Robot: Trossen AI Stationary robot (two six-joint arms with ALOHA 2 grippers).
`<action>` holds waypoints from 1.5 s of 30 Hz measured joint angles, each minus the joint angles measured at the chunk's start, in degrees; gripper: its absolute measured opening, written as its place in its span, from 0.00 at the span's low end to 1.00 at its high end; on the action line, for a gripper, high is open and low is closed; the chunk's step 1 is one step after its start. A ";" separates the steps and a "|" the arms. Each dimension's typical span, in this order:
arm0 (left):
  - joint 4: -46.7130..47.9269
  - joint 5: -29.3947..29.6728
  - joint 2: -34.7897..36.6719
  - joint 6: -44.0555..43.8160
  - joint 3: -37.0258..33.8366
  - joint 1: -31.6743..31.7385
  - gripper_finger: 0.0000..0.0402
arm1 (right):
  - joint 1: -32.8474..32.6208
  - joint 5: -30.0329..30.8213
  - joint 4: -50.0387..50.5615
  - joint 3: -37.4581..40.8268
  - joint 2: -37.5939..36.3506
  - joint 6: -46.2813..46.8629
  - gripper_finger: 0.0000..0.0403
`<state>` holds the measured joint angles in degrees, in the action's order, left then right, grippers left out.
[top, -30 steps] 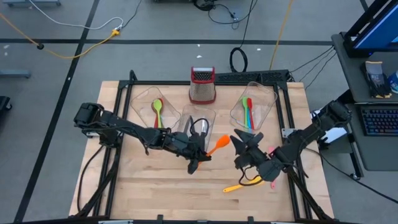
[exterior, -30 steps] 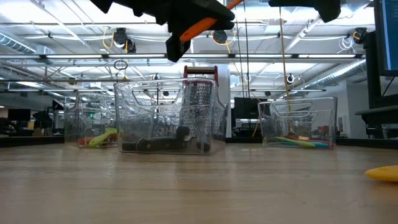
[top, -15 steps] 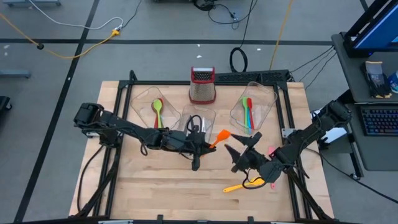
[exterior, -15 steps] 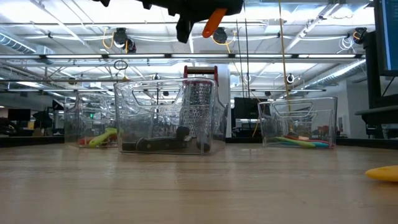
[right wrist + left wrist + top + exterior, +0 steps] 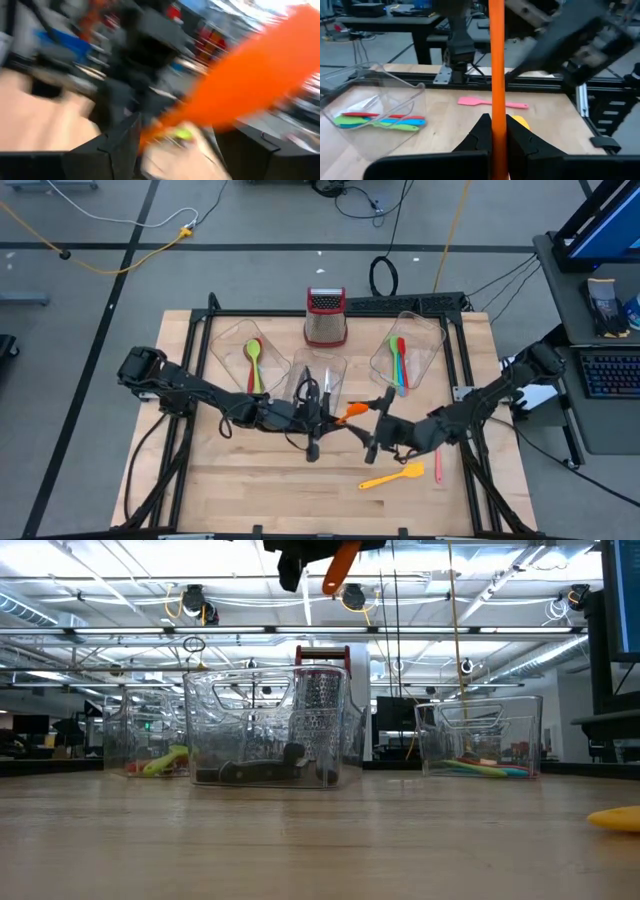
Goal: Pick & Place Kitchen Items
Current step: Put the orange spatula on the right transparent bin
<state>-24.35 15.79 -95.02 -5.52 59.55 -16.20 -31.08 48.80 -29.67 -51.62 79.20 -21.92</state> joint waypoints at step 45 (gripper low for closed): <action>-1.40 3.37 0.00 1.96 0.00 0.03 0.03 | 4.01 -7.30 1.62 0.01 -0.02 6.05 0.04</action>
<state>-25.75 19.16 -95.02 -3.56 59.55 -16.18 -27.07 41.50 -28.05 -51.62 79.18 -15.87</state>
